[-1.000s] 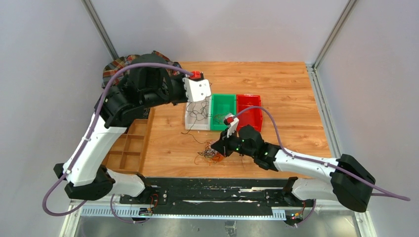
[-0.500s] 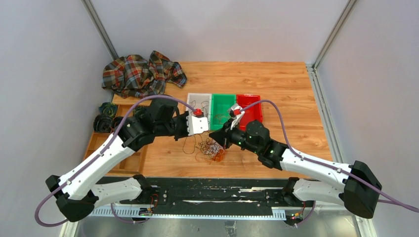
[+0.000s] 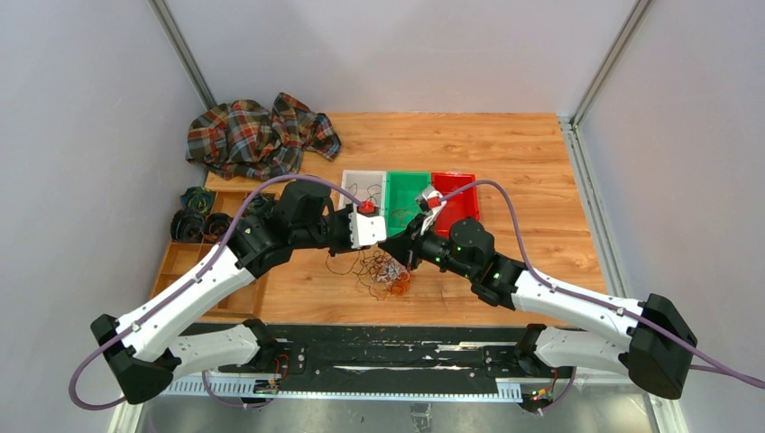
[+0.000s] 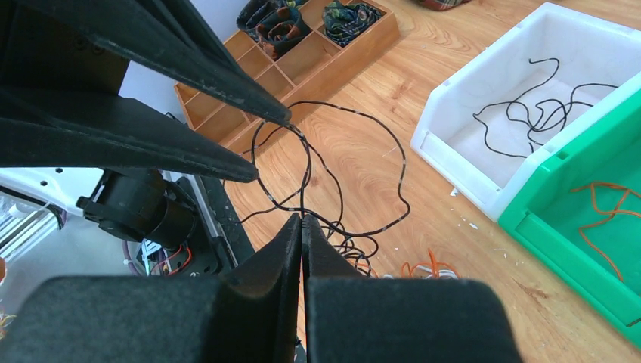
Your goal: Untangle the cables
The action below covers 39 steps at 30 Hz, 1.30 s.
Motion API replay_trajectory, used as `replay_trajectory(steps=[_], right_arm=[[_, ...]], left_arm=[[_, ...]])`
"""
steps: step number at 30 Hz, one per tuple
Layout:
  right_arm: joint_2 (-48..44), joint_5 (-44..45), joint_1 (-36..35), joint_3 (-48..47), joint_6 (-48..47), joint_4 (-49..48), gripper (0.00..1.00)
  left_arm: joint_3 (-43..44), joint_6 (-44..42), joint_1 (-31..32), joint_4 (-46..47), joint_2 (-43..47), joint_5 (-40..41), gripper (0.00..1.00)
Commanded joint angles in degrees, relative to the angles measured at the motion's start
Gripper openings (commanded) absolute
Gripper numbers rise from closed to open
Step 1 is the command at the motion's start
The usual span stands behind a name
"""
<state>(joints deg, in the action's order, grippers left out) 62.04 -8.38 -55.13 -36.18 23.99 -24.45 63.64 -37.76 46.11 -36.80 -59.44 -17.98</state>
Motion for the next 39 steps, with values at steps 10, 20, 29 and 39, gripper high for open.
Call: replay_trajectory(steps=[10, 20, 29, 39], right_arm=[[-0.8, -2.6, -0.6, -2.5, 0.1, -2.3, 0.01], [-0.1, -4.4, -0.6, -3.4, 0.4, -2.6, 0.01], [-0.6, -3.6, -0.6, -3.0, 0.9, -2.1, 0.02], [1.4, 1.4, -0.7, -1.7, 1.3, -4.0, 0.48]], left_arm=[[0.9, -8.5, 0.4, -5.7, -2.2, -5.2, 0.51], [-0.2, -8.2, 0.4, -2.7, -2.7, -4.1, 0.51], [0.3, -6.9, 0.4, 0.2, -2.4, 0.2, 0.06], [9.6, 4.9, 0.4, -4.4, -3.9, 0.0, 0.01]])
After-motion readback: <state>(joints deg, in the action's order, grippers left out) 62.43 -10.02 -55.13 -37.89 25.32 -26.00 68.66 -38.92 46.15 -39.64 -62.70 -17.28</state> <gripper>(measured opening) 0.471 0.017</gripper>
